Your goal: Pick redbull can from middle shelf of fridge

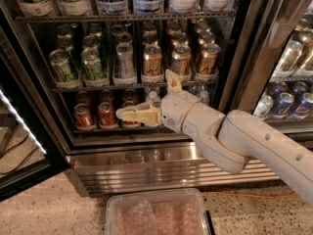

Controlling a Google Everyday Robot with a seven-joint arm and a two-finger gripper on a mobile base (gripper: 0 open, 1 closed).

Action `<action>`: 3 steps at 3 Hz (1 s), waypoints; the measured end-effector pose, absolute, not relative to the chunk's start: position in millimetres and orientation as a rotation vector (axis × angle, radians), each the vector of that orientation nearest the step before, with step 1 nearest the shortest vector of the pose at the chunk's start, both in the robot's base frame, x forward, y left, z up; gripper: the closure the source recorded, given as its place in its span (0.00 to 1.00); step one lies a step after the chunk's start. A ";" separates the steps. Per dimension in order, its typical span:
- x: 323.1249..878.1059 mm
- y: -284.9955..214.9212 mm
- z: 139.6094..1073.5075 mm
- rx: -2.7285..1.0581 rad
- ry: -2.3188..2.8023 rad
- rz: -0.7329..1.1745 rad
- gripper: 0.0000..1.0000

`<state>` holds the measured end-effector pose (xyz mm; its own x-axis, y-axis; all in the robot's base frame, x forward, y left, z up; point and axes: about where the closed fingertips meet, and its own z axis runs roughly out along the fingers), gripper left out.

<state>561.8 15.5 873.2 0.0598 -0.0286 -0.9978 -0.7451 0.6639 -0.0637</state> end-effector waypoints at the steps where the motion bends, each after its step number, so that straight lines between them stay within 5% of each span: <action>1: 561.8 15.6 873.1 -0.695 1.424 0.615 0.00; 2: 568.6 17.7 871.1 -0.698 1.434 0.551 0.00; 3: 577.9 11.7 866.3 -0.676 1.470 0.498 0.18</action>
Offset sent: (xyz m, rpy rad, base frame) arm 0.0421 0.0085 -0.0130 -0.2486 -0.1125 -0.2757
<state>577.9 11.7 866.3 0.0573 -0.0973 -0.9936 -0.6811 0.7239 -0.1102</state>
